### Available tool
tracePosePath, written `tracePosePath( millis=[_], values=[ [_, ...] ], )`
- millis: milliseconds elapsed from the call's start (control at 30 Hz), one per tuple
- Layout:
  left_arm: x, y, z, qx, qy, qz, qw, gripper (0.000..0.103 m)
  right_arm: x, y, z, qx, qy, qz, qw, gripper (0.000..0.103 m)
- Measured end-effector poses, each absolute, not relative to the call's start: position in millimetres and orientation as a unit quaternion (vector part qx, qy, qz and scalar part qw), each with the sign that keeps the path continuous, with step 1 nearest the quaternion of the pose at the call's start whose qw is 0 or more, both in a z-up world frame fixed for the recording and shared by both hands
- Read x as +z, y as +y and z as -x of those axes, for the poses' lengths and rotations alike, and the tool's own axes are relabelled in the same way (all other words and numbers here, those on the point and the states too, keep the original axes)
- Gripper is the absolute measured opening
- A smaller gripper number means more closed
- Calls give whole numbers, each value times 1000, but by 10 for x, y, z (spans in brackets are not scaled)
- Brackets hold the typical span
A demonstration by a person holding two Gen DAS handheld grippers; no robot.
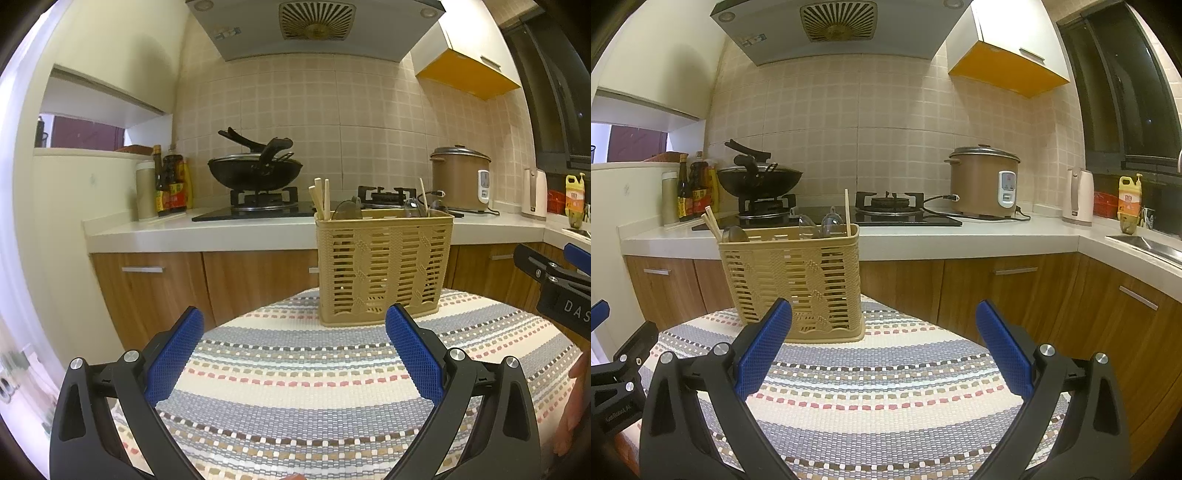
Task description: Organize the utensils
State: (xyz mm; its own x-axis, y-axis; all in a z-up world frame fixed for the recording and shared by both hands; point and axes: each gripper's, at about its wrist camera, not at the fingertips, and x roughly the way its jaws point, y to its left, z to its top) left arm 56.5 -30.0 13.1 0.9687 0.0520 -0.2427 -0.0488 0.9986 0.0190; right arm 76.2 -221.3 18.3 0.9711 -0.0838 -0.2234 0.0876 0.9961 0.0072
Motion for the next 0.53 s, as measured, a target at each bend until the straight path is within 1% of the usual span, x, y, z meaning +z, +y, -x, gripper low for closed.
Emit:
tracePosePath(
  millis=[100, 267, 533],
  values=[
    [127, -268, -573, 21, 128, 2, 992, 96, 182, -2209, -762, -42, 113, -8, 993, 95],
    [142, -227, -532, 31, 114, 7, 993, 96, 175, -2195, -768, -42, 113, -4, 993, 95],
    [127, -130, -592, 17, 138, 39, 989, 96, 176, -2193, -782, -41, 114, -7, 993, 95]
  ],
)
